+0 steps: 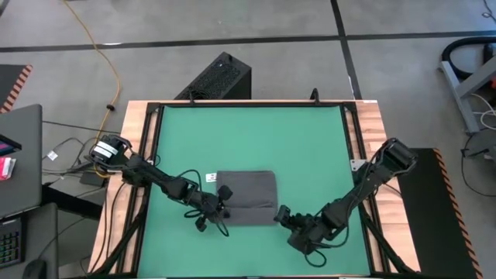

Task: Roll towel
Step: Roll the gray towel

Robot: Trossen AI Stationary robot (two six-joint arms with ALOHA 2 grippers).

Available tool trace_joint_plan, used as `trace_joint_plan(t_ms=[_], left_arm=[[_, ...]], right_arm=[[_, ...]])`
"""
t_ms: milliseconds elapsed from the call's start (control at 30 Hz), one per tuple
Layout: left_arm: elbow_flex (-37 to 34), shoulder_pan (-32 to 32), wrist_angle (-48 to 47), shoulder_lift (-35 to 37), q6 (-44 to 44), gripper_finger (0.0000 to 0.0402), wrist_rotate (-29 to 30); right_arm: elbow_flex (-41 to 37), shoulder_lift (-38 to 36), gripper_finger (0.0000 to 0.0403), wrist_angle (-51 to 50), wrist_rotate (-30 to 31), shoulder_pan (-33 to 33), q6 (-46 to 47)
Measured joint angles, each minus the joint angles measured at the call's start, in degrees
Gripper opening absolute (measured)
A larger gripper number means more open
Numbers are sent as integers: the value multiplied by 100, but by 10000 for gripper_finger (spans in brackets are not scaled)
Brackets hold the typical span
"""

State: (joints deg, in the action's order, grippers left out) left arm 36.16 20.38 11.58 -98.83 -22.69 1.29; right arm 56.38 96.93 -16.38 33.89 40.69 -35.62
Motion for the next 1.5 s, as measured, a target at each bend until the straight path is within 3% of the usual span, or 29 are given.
trace_joint_plan(t_ms=[200, 367, 633, 867, 1067, 1267, 1500], left_arm=[[-11, -2, 43, 0, 6, 0, -3], [-11, -2, 51, -1, 26, 0, 7], [-11, -4, 50, -2, 17, 0, 1], [-11, -4, 50, -2, -9, 0, -1], [-11, -6, 50, -2, -5, 0, -1], [-11, -9, 50, -2, -4, 0, -48], [-17, -11, 95, -4, 239, 0, -69]], right_arm=[[0, 375, 260, 530, -521, -293, -435], [-2, 653, 260, 832, -452, -423, -680], [2, 645, 260, 306, -413, -872, 69], [-28, 632, 260, 238, -796, -1048, 130], [-26, 621, 256, 170, -1198, -1276, 745], [-24, 859, 195, 140, -1178, -1462, 1301], [2, 1492, 54, 489, -598, -1256, 1630]])
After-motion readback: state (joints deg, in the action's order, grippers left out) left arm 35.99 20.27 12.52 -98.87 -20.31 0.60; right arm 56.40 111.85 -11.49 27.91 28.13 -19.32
